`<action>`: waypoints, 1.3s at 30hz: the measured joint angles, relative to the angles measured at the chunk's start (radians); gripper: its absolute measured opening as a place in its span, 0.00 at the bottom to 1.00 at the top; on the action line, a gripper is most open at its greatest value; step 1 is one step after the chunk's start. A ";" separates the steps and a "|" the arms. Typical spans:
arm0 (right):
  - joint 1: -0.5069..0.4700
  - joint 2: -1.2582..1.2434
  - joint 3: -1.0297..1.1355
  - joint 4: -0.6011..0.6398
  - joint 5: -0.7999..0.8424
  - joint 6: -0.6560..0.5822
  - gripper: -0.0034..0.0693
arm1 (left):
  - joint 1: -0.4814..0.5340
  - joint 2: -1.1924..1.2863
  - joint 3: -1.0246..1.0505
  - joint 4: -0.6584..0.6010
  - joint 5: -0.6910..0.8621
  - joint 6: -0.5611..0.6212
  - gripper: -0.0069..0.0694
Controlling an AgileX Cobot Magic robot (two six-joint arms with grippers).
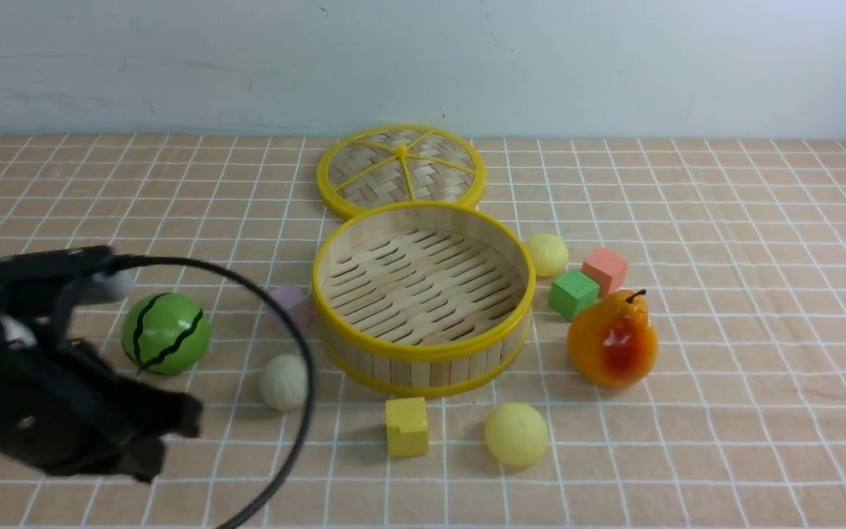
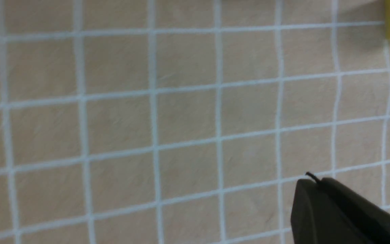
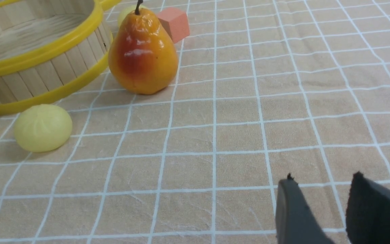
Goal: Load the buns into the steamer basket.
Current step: Use the left arm to grab a steamed stuffed bun
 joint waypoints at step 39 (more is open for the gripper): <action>0.000 0.000 0.000 0.000 0.000 0.000 0.38 | -0.073 0.601 -0.368 0.258 -0.220 -0.039 0.30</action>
